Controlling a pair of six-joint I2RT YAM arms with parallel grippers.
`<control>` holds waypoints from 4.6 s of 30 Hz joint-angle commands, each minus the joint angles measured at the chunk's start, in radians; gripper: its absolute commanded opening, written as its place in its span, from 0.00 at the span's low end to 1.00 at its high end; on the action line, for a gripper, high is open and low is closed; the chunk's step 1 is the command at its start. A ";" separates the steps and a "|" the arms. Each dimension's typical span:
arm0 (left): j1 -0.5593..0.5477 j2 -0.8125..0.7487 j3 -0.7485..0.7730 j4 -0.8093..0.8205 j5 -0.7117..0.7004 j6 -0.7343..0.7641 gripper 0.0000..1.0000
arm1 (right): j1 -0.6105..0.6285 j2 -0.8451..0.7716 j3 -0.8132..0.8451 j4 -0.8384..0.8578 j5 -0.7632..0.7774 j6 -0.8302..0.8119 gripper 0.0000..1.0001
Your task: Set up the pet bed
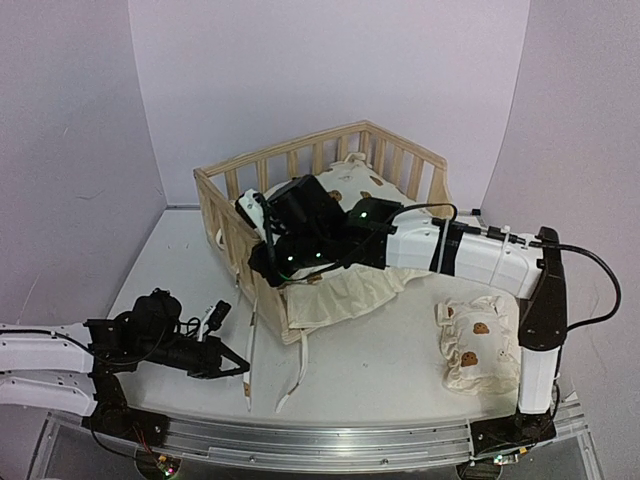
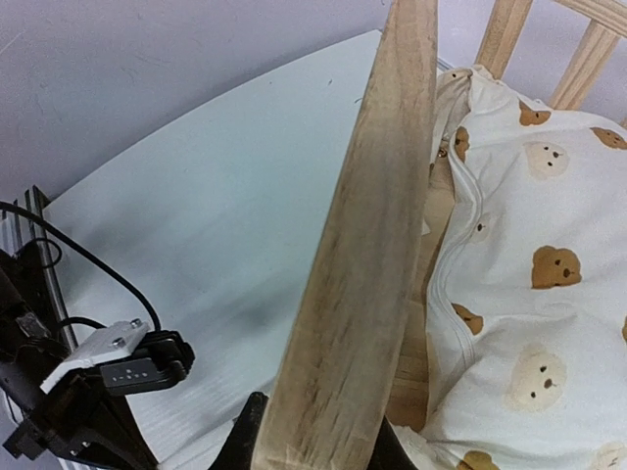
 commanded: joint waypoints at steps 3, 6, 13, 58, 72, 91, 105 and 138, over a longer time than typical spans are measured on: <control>-0.128 0.143 0.096 0.144 -0.090 0.029 0.00 | -0.056 -0.096 -0.076 0.016 -0.230 -0.264 0.02; -0.129 0.143 0.097 0.144 -0.113 0.038 0.00 | -0.054 -0.121 -0.088 -0.045 -0.194 -0.163 0.30; -0.129 0.073 0.070 0.135 -0.194 0.033 0.00 | 0.048 -0.320 -0.223 -0.239 0.067 0.179 0.75; -0.129 -0.055 -0.045 0.056 -0.395 0.050 0.00 | 0.185 -0.067 -0.719 0.286 -0.066 -0.617 0.67; -0.129 -0.069 -0.060 0.026 -0.379 0.043 0.00 | 0.220 -0.080 -0.700 0.328 -0.029 -0.444 0.00; -0.129 -0.146 -0.147 0.080 -0.407 0.069 0.00 | 0.257 0.000 -0.238 0.799 0.311 -0.012 0.00; -0.129 -0.186 -0.172 0.127 -0.337 0.093 0.00 | 0.265 0.269 0.002 0.636 0.555 -0.062 0.00; -0.129 -0.191 -0.080 0.092 -0.426 0.172 0.00 | 0.272 -0.159 -0.648 0.787 0.343 0.263 0.00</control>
